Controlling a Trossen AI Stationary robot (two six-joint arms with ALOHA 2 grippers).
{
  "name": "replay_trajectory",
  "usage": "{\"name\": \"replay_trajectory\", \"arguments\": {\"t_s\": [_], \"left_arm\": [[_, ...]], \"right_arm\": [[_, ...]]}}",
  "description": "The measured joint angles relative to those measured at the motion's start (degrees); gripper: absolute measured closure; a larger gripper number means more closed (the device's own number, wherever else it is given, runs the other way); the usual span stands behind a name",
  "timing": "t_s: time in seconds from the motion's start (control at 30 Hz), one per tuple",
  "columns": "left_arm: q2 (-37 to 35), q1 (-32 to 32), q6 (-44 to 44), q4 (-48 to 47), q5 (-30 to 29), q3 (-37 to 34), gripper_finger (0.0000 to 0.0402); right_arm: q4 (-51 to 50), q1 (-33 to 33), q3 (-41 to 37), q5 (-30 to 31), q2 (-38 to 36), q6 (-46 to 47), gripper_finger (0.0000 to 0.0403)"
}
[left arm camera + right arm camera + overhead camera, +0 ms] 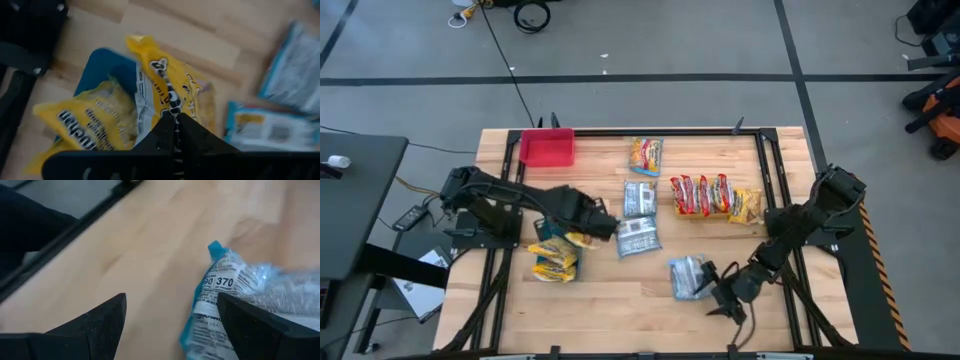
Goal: Sort Maruchan noodles
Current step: Put the yellow noodle pack into the blue bin
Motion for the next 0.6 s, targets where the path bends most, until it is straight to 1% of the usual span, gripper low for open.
{"name": "replay_trajectory", "arguments": {"t_s": [0.1,0.2,0.3,0.4,0.5,0.53,0.6], "left_arm": [[-2.69,1.87,1.38,-0.22,-0.52,0.66,0.0388],[-5.7,1.47,1.65,-0.12,-0.26,1.09,0.0388],[-7.22,-0.8,0.69,-0.09,0.96,1.16,0.0388],[-7.3,-3.3,-2.02,0.05,5.11,-0.49,0.0388],[-7.32,-4.77,-3.91,-0.03,10.75,-4.66,0.0388],[-7.32,-4.72,-4.26,-0.06,11.74,-5.86,0.0388],[-7.33,-3.65,-4.42,-0.05,11.76,-7.38,0.0388]], "right_arm": [[0.5,3.28,-1.06,-0.33,-0.11,2.86,0.0086],[-2.28,6.23,-1.81,-1.14,0.34,3.94,0.0086],[-0.59,7.63,-1.48,2.71,-0.63,1.84,0.0086],[-2.94,7.72,-1.6,3.49,-3.07,1.1,0.0086],[-6.06,7.76,-1.52,3.07,-7.44,0.99,0.0086],[-7.8,7.79,-1.51,3.05,-8.83,0.99,0.0086],[-11.0,7.86,-1.54,3.07,-11.57,1.19,0.0086]]}}
